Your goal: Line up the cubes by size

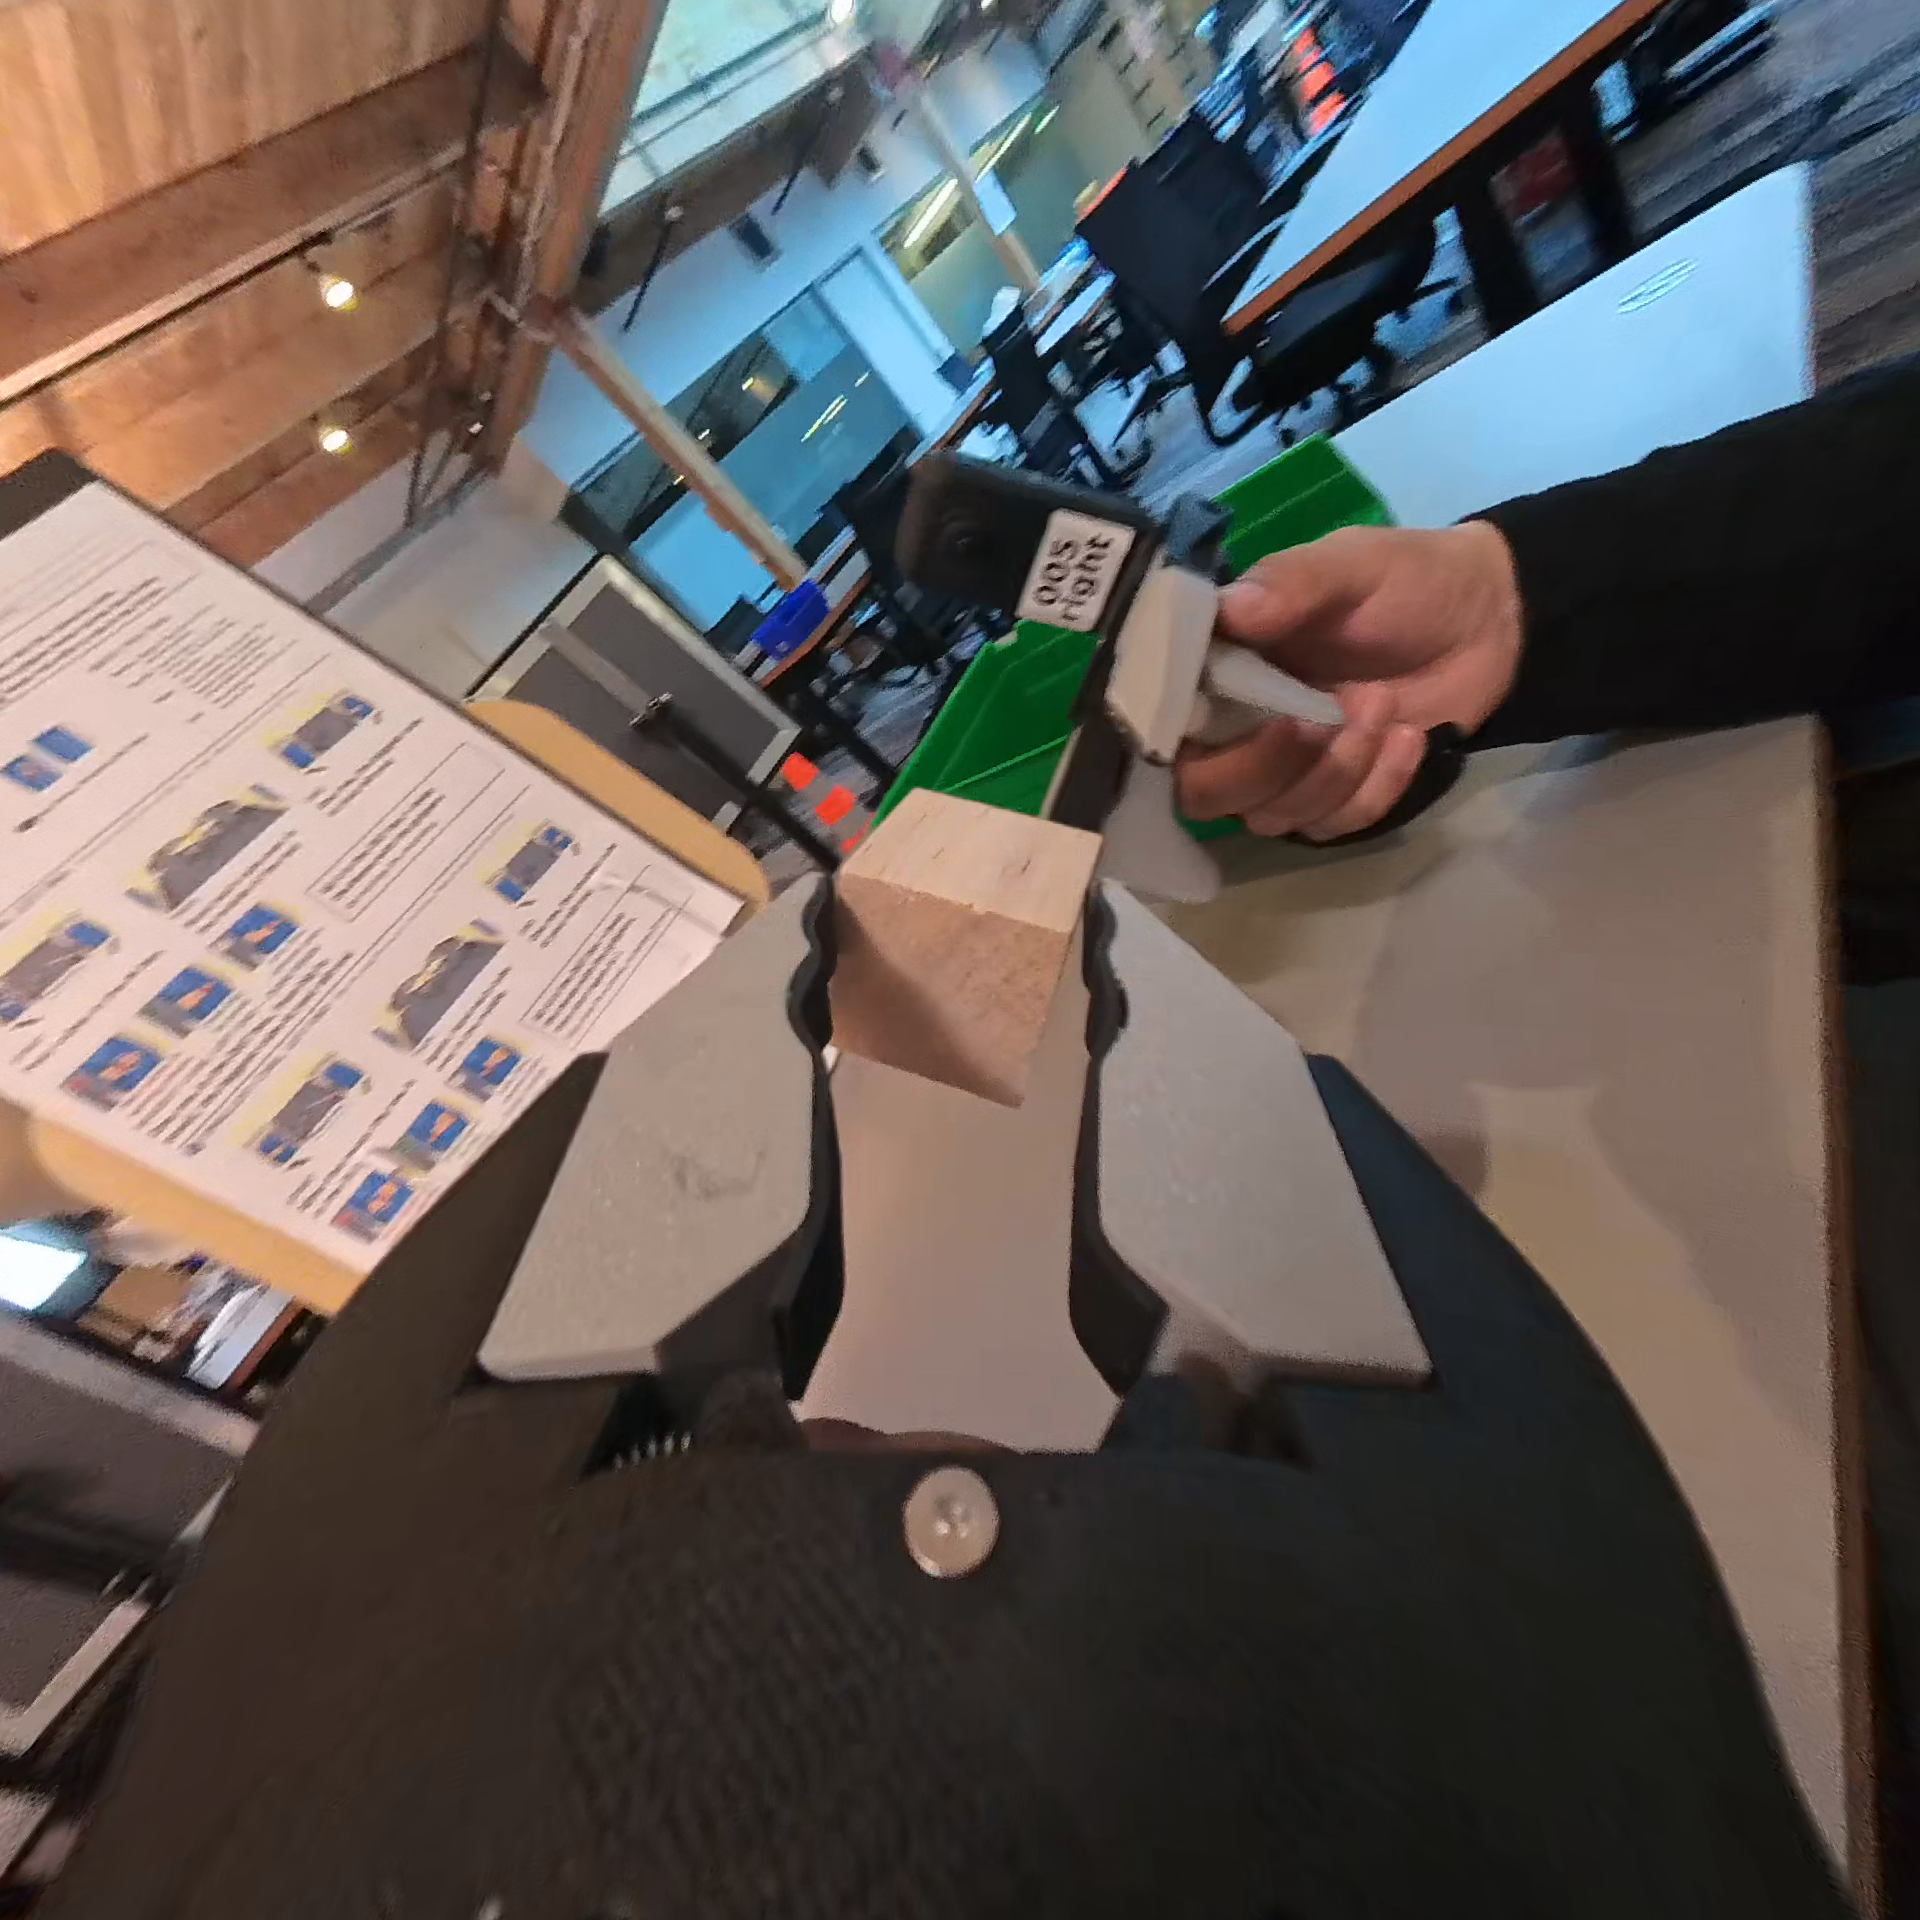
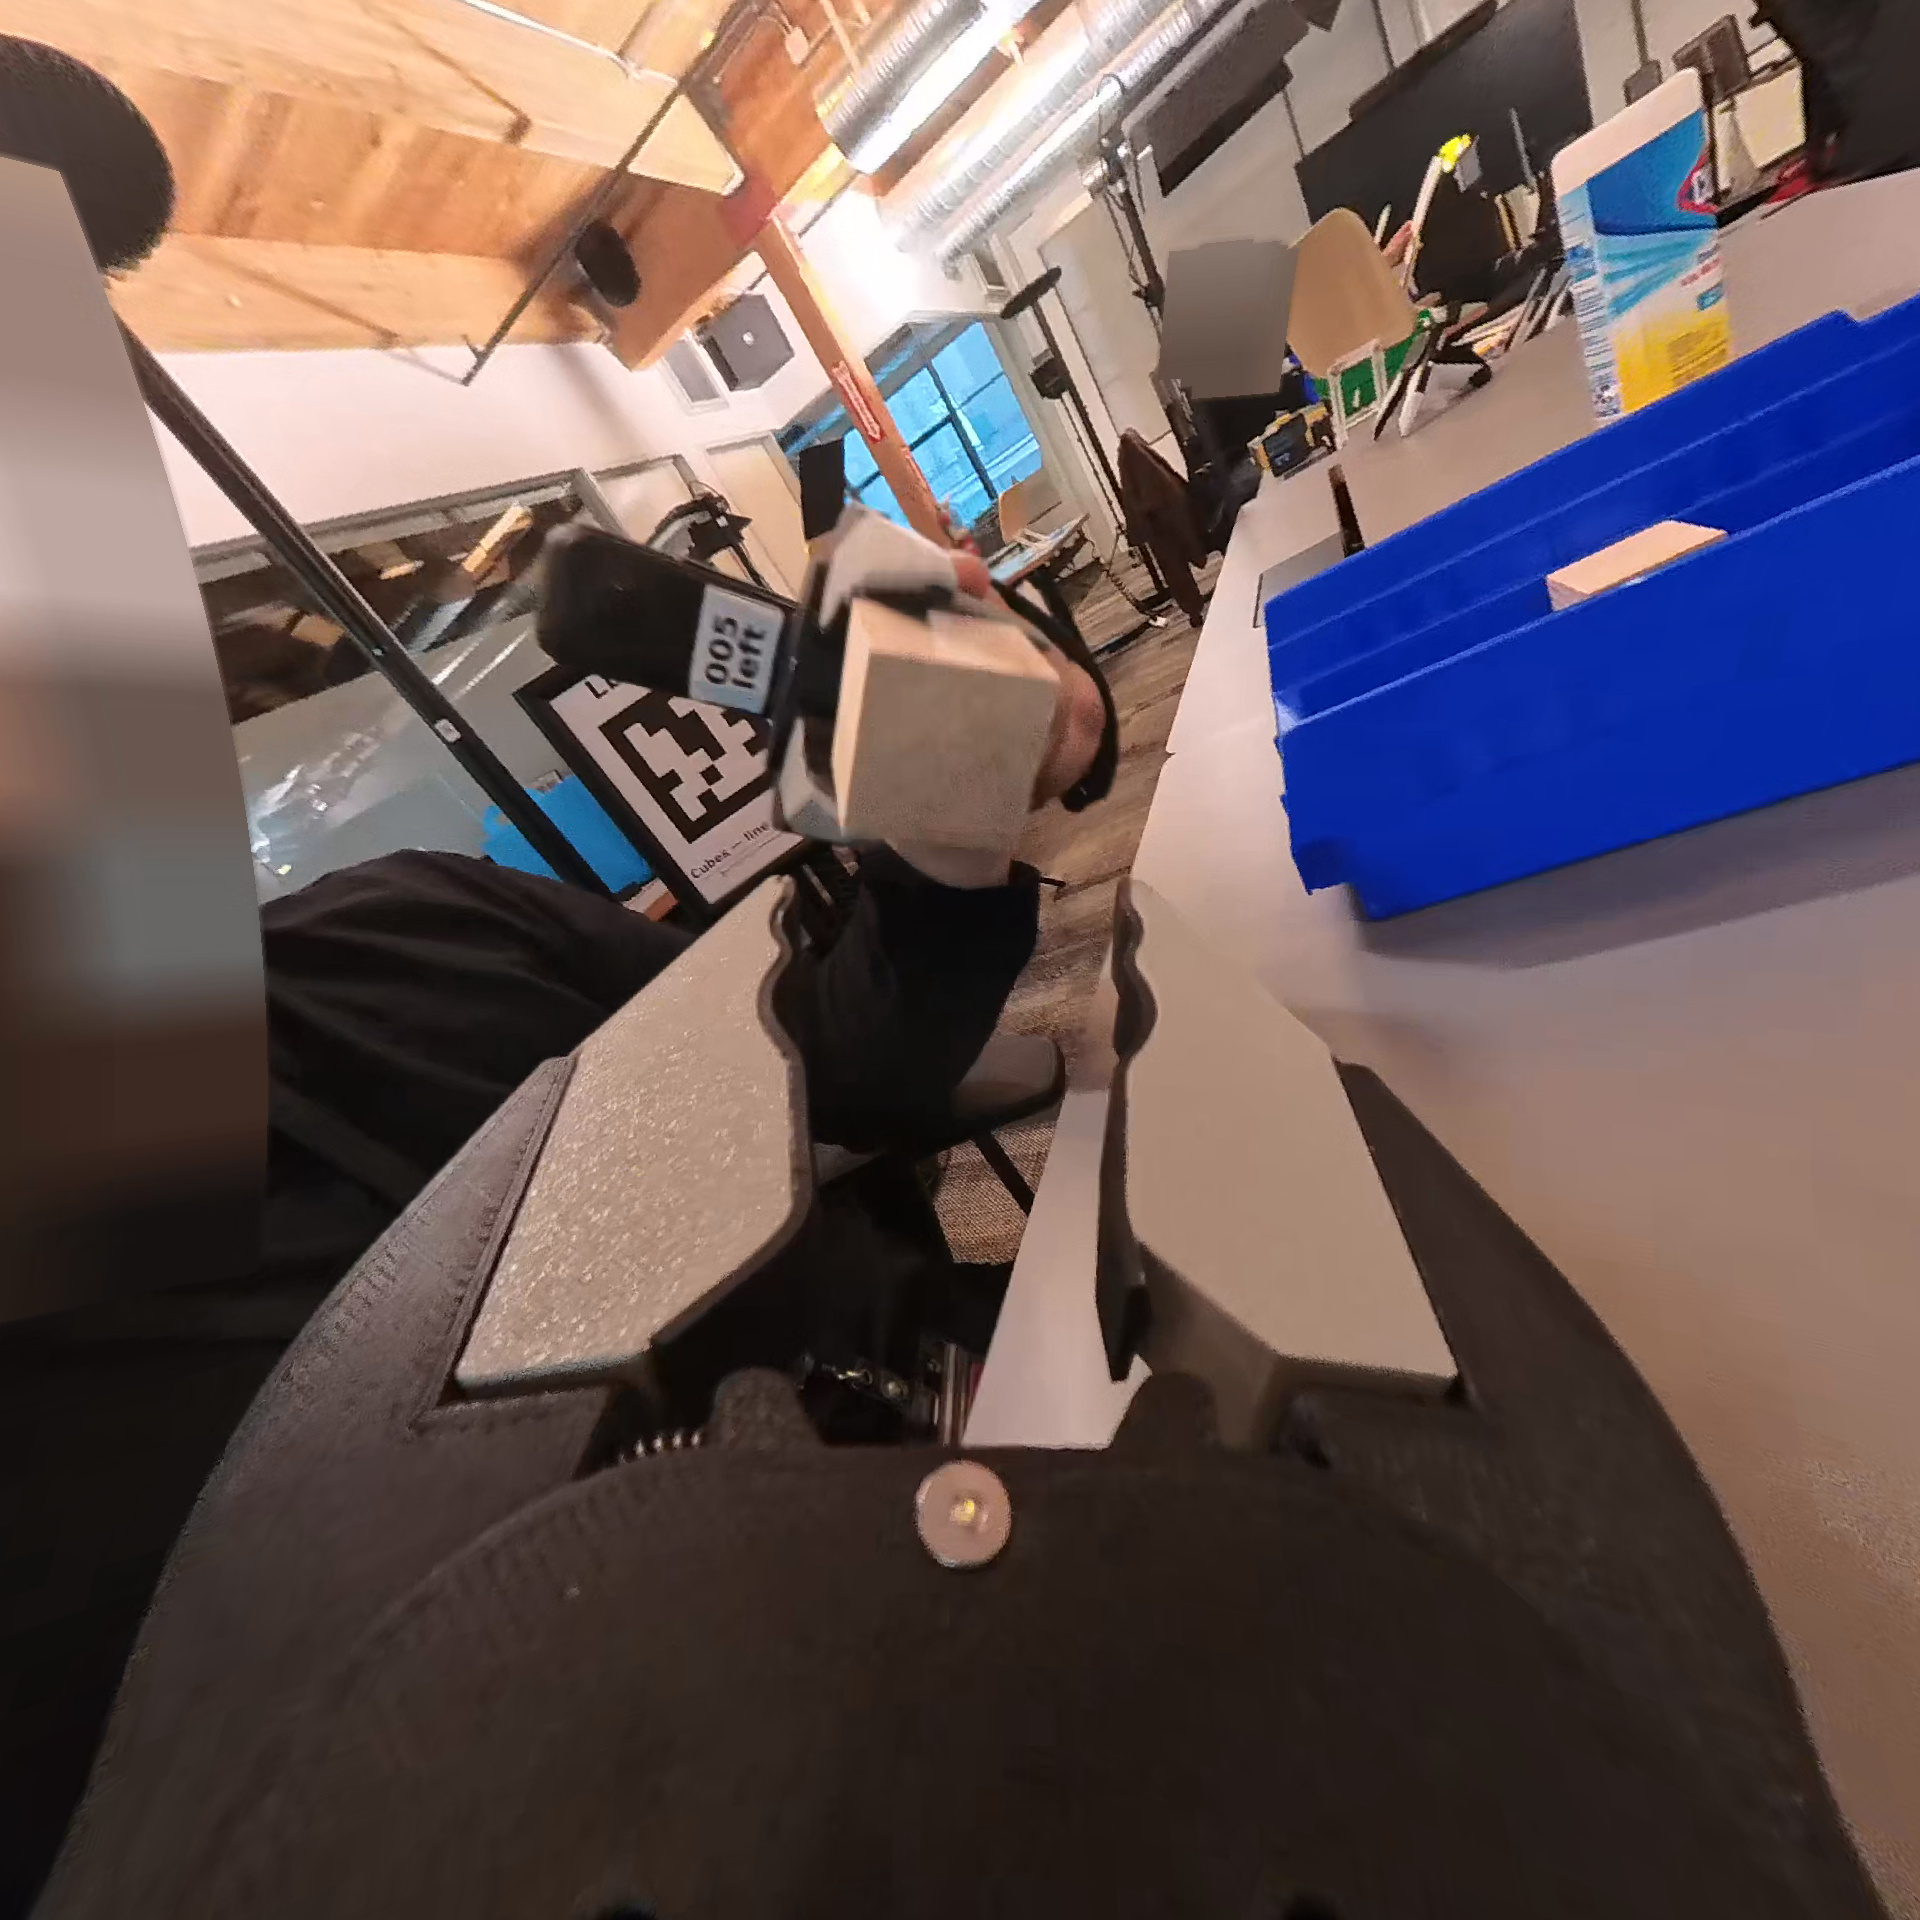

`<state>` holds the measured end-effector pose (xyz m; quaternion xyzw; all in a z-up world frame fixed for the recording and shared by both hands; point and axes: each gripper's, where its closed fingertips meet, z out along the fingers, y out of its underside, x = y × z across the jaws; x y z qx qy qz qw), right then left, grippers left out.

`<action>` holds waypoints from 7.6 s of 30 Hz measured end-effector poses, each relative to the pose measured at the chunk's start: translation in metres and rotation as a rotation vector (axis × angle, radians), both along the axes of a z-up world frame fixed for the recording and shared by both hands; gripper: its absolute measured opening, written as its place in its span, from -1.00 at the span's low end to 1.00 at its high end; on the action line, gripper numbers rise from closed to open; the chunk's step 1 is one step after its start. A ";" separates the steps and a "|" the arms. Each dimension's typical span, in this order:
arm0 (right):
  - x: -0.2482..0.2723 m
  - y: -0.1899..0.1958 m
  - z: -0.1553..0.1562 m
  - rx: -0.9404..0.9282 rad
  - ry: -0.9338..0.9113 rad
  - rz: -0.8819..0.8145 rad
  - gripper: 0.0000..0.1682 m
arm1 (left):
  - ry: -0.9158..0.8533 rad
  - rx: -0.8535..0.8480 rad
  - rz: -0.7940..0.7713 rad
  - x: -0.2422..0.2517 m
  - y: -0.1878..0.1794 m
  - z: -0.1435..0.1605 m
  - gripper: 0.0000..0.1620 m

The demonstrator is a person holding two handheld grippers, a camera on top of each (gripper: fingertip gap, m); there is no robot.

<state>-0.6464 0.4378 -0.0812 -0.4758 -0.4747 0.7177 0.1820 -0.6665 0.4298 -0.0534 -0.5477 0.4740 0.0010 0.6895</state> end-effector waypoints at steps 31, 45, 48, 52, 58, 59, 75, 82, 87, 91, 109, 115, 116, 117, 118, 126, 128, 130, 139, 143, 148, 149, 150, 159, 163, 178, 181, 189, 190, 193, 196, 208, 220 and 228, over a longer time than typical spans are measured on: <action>-0.003 -0.003 0.002 -0.121 0.006 0.048 -0.37 | 0.022 0.012 -0.070 0.037 0.004 -0.019 -0.46; 0.003 0.000 0.010 -0.140 0.049 0.051 -0.54 | 0.012 0.007 -0.106 0.034 0.000 -0.018 -0.46; 0.005 0.002 0.014 -0.193 0.069 0.072 -0.56 | 0.018 0.020 -0.093 0.033 0.000 -0.018 -0.47; 0.003 -0.003 0.011 -0.186 0.053 0.090 -0.52 | 0.029 0.022 -0.098 0.036 0.000 -0.020 -0.47; 0.001 -0.007 0.007 -0.172 0.032 0.099 -0.47 | 0.043 0.015 -0.106 0.040 0.000 -0.023 -0.47; 0.001 -0.008 0.007 -0.168 0.030 0.101 -0.48 | 0.047 0.014 -0.105 0.041 0.000 -0.024 -0.47; -0.002 0.005 -0.001 -0.098 -0.014 0.005 -0.50 | 0.052 0.016 -0.032 0.036 0.013 -0.032 -0.47; -0.003 0.016 -0.002 -0.019 -0.020 -0.100 -0.50 | 0.058 0.024 0.004 0.028 0.018 -0.032 -0.50; -0.001 0.020 0.000 0.013 -0.018 -0.126 -0.50 | 0.057 0.042 0.017 0.028 0.020 -0.030 -0.51; 0.004 0.032 0.004 0.010 -0.009 -0.181 -0.50 | 0.038 0.063 0.018 0.024 0.018 -0.026 -0.87; 0.051 0.065 0.047 0.086 0.071 -0.373 -0.51 | -0.011 -0.253 0.164 -0.001 0.051 -0.065 -1.00; 0.079 0.089 0.059 0.195 0.040 -0.549 -0.50 | -0.043 -0.467 0.231 -0.008 0.068 -0.105 -1.00; 0.087 0.098 0.060 0.242 0.016 -0.610 -0.50 | -0.056 -0.477 0.228 -0.008 0.069 -0.105 -1.00; 0.095 0.107 0.059 0.294 -0.016 -0.678 -0.50 | -0.068 -0.482 0.223 -0.008 0.068 -0.104 -1.00; 0.104 0.117 0.057 0.345 -0.054 -0.746 -0.50 | -0.079 -0.483 0.220 -0.008 0.068 -0.102 -1.00; 0.178 0.195 0.028 0.575 -0.378 -1.170 -0.50 | -0.081 -0.457 0.233 -0.013 0.066 -0.095 -1.00; 0.188 0.205 0.023 0.542 -0.400 -1.195 -0.50 | -0.073 -0.456 0.237 -0.013 0.066 -0.095 -1.00; 0.196 0.213 0.019 0.502 -0.398 -1.207 -0.50 | -0.069 -0.450 0.239 -0.013 0.066 -0.095 -1.00; 0.219 0.231 0.008 0.425 -0.414 -1.259 -0.50 | -0.060 -0.441 0.241 -0.013 0.065 -0.094 -1.00; 0.227 0.241 -0.007 0.425 -0.497 -1.289 -0.49 | -0.049 -0.441 0.243 -0.013 0.065 -0.095 -1.00; 0.238 0.257 -0.042 0.413 -0.694 -1.333 -0.49 | -0.043 -0.436 0.250 -0.013 0.065 -0.095 -1.00; 0.240 0.259 -0.050 0.404 -0.741 -1.339 -0.49 | -0.043 -0.436 0.250 -0.013 0.065 -0.095 -1.00; 0.242 0.261 -0.059 0.392 -0.795 -1.339 -0.49 | -0.043 -0.437 0.250 -0.013 0.065 -0.095 -1.00; 0.243 0.262 -0.123 0.363 -1.151 -1.273 -0.49 | -0.026 -0.444 0.245 -0.011 0.064 -0.099 -1.00; 0.234 0.259 -0.128 0.370 -1.177 -1.251 -0.49 | -0.020 -0.439 0.245 -0.010 0.063 -0.099 -1.00; 0.231 0.262 -0.140 0.257 -1.150 -1.218 -0.49 | -0.021 -0.432 0.248 -0.011 0.060 -0.095 -0.99; 0.230 0.263 -0.139 0.249 -1.137 -1.216 -0.49 | -0.013 -0.439 0.244 -0.009 0.060 -0.098 -0.99; 0.234 0.271 -0.123 0.265 -1.055 -1.279 -0.53 | -0.007 -0.438 0.242 -0.008 0.059 -0.099 -1.00; 0.236 0.272 -0.122 0.266 -1.052 -1.285 -0.57 | -0.008 -0.438 0.243 -0.009 0.059 -0.098 -0.99; 0.248 0.279 -0.117 0.301 -1.049 -1.343 -0.67 | -0.009 -0.438 0.242 -0.009 0.059 -0.098 -0.99; 0.258 0.290 -0.106 0.375 -1.035 -1.422 -0.66 | -0.009 -0.443 0.239 -0.008 0.059 -0.100 -0.99; 0.249 0.289 -0.143 0.408 -1.216 -1.230 -1.00 | 0.027 -0.461 0.215 0.007 0.059 -0.109 -1.00; 0.260 0.288 -0.114 0.423 -1.108 -1.307 -0.89 | -0.008 -0.456 0.236 -0.007 0.061 -0.102 -1.00; 0.225 0.271 -0.045 0.471 -0.667 -1.386 -0.61 | -0.037 -0.436 0.254 -0.016 0.057 -0.089 -0.99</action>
